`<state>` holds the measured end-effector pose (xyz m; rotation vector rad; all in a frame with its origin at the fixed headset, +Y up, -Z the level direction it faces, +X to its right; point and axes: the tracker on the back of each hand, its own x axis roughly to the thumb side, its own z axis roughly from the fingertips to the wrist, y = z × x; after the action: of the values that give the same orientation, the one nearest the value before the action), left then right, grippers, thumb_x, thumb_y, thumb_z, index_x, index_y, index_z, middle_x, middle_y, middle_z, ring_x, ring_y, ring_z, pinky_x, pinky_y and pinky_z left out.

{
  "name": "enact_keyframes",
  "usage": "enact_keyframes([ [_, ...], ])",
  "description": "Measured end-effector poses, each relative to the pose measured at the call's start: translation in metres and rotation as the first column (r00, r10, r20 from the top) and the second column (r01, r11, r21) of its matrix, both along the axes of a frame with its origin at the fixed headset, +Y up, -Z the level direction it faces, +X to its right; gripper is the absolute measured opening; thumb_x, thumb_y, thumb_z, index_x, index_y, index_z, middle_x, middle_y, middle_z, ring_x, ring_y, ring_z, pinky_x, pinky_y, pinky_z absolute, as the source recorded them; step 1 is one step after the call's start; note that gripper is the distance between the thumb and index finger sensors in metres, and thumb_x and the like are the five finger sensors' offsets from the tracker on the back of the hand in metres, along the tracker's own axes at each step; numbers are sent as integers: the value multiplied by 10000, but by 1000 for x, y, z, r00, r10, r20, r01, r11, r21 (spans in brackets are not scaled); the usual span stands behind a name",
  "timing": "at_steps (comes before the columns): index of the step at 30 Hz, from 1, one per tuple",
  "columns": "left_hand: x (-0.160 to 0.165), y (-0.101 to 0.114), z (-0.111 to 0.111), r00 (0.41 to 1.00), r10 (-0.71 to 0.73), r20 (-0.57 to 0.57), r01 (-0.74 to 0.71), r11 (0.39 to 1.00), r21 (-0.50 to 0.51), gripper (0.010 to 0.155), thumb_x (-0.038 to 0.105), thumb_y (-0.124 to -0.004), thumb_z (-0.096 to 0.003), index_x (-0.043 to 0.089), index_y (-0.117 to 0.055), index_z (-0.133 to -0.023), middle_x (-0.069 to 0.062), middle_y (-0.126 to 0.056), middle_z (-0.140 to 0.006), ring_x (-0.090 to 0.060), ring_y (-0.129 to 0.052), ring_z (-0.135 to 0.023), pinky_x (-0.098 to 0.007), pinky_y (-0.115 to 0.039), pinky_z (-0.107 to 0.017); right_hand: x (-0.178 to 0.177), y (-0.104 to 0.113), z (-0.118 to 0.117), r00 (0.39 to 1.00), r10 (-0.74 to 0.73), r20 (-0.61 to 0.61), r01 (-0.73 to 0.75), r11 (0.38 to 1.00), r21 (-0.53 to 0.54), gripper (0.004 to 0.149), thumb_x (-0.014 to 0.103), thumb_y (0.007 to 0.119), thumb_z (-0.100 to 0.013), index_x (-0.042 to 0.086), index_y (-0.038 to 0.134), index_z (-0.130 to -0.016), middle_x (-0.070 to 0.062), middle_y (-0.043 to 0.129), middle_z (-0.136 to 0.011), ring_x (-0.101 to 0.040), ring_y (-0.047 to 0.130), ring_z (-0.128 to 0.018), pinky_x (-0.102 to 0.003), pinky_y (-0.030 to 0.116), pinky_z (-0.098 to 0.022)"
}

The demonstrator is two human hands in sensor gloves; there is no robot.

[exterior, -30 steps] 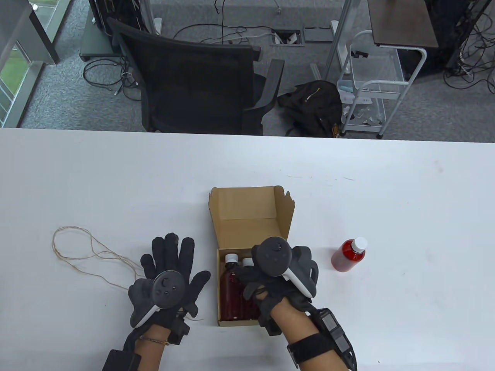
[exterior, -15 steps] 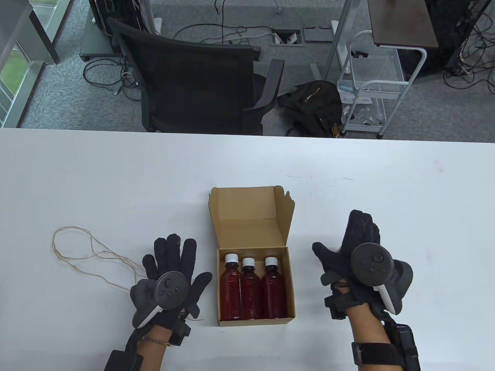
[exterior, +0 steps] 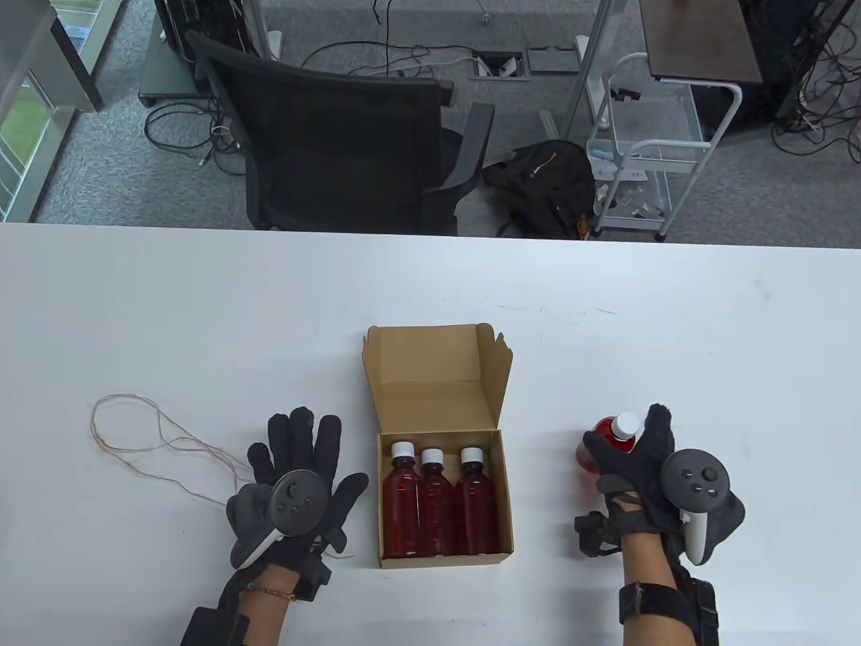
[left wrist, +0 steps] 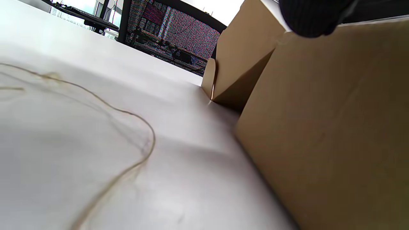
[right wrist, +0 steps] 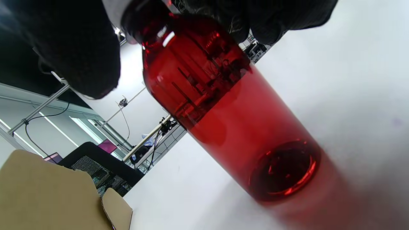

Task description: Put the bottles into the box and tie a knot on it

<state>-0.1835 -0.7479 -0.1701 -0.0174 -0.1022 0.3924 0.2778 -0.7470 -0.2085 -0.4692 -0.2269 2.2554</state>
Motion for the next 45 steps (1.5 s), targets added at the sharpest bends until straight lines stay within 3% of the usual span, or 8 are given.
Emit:
enact_keyframes([
  [9, -1, -3, -4, 1000, -4, -5, 4, 1000, -20, 937, 622, -714, -513, 227, -222, -1206, -269, -91, -1253, -604, -92, -1080, -781, -181, -655, -4, -23, -7, 999, -20, 29, 20, 1000, 25, 881, 476, 967, -391, 106, 499, -1040, -164, 646, -1026, -452, 653, -904, -579, 596, -649],
  [14, 0, -3, -4, 1000, -11, -3, 11, 1000, -25, 936, 622, -714, -511, 231, -223, -1206, -269, -95, -1253, -604, -92, -1079, -781, -181, -655, -6, -17, -6, 1000, -20, 5, 20, 999, 37, 868, 479, 994, -379, 88, 563, -1022, -162, 717, -990, -431, 747, -857, -561, 663, -621],
  [19, 1, -3, -4, 1000, -13, -2, 13, 1000, -21, 937, 622, -714, -511, 230, -222, -1206, -269, -93, -1253, -603, -92, -1080, -781, -180, -655, -19, 22, -6, 998, 18, -65, -10, 993, 114, 872, 505, 968, -402, 50, 562, -1025, -195, 741, -966, -432, 804, -808, -558, 709, -588],
  [25, 2, -1, -1, 1000, -19, 1, 19, 1000, 0, 937, 621, -715, -511, 223, -228, -1205, -273, -99, -1251, -607, -100, -1077, -782, -187, -653, -57, 79, 0, 963, 130, -236, -70, 967, 247, 864, 581, 912, -434, 61, 573, -1035, -185, 800, -925, -406, 878, -738, -539, 767, -541],
  [29, 3, -1, 0, 1000, -21, 3, 21, 1000, 0, 937, 621, -715, -511, 223, -227, -1205, -275, -101, -1251, -608, -101, -1077, -782, -188, -653, -91, 96, 6, 924, 59, -377, 19, 980, 199, 886, 609, 888, -445, -2, 601, -1020, -222, 866, -845, -410, 949, -615, -527, 846, -439],
  [35, 3, -2, 1, 1000, -19, 5, 19, 1000, 2, 936, 621, -714, -511, 223, -229, -1205, -275, -103, -1251, -606, -103, -1077, -779, -188, -655, -142, 88, 6, 832, 149, -534, -167, 986, 14, 898, 629, 865, -449, -77, 660, -966, -255, 935, -736, -396, 1015, -461, -481, 919, -292],
  [40, 2, -1, 1, 1000, -18, 2, 18, 1000, 0, 937, 621, -714, -511, 224, -228, -1206, -273, -99, -1252, -606, -99, -1077, -778, -186, -656, -174, 70, 1, 761, 129, -636, -312, 932, -184, 898, 641, 859, -462, -85, 675, -956, -254, 943, -720, -380, 1028, -423, -455, 934, -254],
  [45, 2, -2, 0, 1000, -15, 1, 15, 1000, -4, 937, 620, -715, -512, 225, -225, -1206, -272, -95, -1252, -605, -94, -1078, -777, -181, -658, -195, 65, -1, 698, 315, -643, -517, 843, -150, 899, 644, 851, -460, -94, 688, -945, -259, 951, -706, -370, 1040, -391, -418, 950, -211],
])
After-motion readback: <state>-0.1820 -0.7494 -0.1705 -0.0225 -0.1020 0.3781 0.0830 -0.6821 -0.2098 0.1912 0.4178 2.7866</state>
